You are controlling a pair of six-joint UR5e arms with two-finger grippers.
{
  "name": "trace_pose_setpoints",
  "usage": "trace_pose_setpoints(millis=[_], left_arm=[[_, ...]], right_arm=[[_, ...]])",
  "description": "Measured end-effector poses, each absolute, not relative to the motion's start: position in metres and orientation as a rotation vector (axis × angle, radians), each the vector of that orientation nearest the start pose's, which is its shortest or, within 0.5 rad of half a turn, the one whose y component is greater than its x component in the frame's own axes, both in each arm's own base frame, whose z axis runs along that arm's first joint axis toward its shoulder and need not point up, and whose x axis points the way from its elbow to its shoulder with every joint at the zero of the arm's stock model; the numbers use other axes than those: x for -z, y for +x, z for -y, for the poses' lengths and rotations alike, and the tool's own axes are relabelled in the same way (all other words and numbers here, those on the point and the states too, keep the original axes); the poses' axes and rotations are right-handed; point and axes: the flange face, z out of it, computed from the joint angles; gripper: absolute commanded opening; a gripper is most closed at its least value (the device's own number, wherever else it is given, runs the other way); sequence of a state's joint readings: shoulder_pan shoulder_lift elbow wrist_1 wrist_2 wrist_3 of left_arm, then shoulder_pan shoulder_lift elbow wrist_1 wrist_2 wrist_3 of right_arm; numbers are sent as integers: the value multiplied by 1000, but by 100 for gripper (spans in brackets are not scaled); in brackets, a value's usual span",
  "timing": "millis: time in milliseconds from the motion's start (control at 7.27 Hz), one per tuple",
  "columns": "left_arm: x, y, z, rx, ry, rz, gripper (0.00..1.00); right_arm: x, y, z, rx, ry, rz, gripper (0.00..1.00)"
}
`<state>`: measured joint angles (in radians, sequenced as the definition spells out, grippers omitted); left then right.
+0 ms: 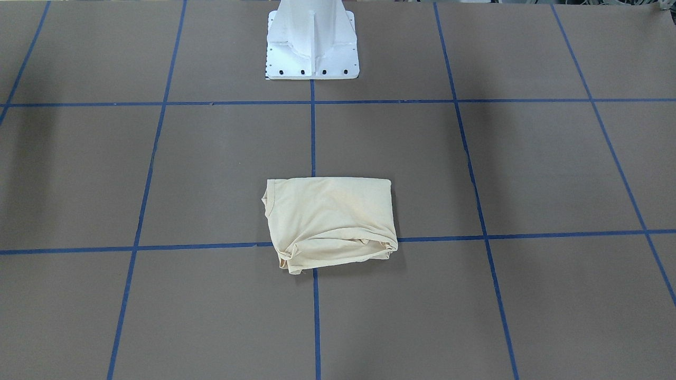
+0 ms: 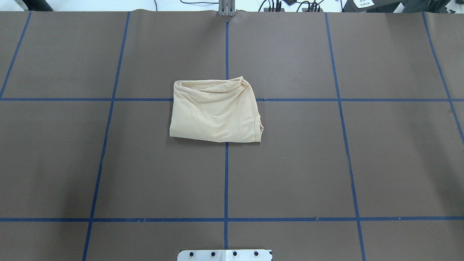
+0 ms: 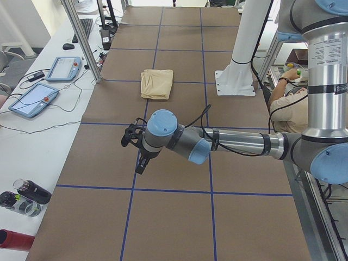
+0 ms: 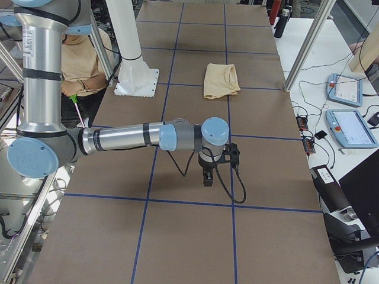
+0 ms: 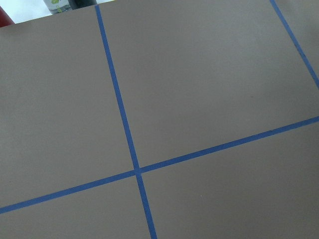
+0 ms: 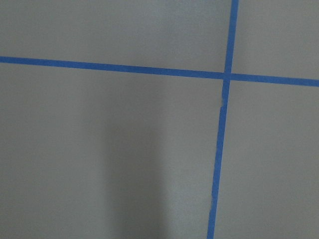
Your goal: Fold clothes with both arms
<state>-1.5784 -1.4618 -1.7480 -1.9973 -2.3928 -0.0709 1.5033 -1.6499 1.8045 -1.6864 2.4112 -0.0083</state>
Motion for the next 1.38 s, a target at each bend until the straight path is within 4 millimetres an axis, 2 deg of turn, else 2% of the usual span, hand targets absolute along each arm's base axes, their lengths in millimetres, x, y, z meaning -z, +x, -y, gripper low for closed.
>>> trace_pose_setpoints(millis=[1376], left_arm=[[-573,-63,459,-129,434,-822,100]], right_arm=[[-587,28,459,91,16,839,100]])
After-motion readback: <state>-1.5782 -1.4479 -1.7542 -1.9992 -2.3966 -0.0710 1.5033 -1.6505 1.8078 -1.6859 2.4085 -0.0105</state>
